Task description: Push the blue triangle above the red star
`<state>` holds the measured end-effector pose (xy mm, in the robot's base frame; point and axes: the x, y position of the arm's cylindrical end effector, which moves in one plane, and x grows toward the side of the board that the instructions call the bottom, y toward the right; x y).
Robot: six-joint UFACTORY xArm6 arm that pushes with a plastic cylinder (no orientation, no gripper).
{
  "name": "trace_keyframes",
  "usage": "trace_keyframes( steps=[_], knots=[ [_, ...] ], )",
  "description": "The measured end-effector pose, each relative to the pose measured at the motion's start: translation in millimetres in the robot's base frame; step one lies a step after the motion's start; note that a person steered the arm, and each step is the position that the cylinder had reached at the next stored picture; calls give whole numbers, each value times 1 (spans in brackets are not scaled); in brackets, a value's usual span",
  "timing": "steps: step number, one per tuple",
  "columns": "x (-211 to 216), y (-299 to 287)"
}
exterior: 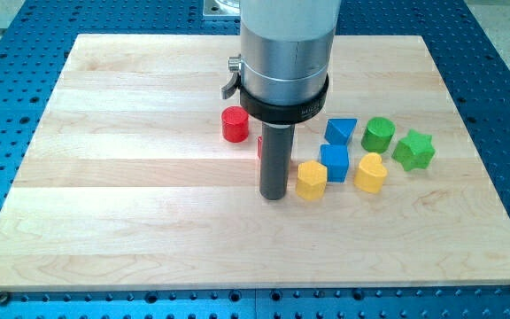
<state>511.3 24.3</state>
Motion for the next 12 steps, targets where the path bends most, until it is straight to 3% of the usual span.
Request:
trace_keyframes(
  steps=[3, 7, 9, 12],
  knots=[
    [0, 17],
    [0, 161],
    [-7, 143],
    [-85, 122]
  ],
)
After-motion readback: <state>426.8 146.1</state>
